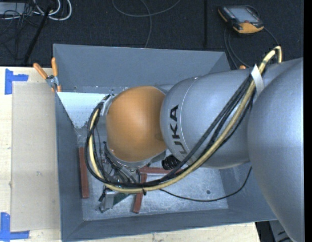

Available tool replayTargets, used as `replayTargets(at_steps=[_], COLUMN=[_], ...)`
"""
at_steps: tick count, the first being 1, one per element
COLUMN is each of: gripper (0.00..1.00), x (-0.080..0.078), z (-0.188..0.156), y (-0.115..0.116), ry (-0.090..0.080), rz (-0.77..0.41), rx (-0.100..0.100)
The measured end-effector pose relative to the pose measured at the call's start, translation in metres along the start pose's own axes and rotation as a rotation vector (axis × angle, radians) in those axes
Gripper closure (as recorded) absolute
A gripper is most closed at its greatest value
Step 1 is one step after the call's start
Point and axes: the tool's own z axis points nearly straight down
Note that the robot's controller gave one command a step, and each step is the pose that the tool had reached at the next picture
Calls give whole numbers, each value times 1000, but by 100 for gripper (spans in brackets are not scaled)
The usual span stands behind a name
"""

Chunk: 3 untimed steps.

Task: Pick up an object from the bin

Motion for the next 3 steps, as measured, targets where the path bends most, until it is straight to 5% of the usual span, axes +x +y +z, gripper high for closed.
replayTargets(at_steps=[1, 2, 3], gripper=[0, 0, 100], x=[-2, 1, -6], z=[-3, 32, 110], y=[-1, -18, -69], ry=[-6, -12, -6], rz=[4, -75, -141], rx=[-2, -3, -1])
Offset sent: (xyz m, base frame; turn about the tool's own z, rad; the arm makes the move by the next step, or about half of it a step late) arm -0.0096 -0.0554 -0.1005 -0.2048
